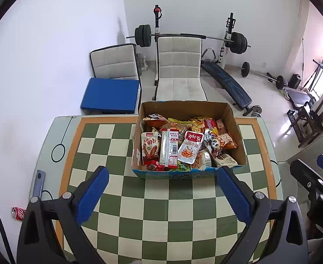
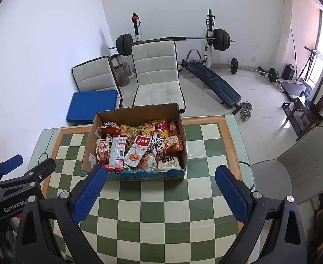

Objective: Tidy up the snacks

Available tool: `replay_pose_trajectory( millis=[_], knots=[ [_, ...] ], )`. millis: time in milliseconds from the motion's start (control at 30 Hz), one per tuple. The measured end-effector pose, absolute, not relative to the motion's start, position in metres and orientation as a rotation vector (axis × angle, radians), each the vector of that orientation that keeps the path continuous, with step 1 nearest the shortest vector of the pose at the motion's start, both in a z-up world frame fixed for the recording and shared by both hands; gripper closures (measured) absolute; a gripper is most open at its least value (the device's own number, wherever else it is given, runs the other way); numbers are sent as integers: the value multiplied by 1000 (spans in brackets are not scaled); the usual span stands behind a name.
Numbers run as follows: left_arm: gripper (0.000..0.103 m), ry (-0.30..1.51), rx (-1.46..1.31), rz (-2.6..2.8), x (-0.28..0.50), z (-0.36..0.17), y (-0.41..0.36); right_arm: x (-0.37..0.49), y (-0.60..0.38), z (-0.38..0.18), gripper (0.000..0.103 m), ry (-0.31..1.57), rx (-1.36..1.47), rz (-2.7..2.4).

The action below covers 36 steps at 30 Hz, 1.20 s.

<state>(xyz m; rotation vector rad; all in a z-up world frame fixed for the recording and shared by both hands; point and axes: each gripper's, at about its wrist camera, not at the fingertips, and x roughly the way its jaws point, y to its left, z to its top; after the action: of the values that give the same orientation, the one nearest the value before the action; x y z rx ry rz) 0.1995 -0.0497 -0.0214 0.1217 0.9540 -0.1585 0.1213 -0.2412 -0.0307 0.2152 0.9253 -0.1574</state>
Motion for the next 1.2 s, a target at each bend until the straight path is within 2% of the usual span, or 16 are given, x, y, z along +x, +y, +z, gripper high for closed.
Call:
replay_pose_trajectory(
  millis=[1200],
  knots=[
    [2, 968, 130, -161, 200, -25, -54, 121, -246, -38, 2, 936, 231, -165]
  ],
)
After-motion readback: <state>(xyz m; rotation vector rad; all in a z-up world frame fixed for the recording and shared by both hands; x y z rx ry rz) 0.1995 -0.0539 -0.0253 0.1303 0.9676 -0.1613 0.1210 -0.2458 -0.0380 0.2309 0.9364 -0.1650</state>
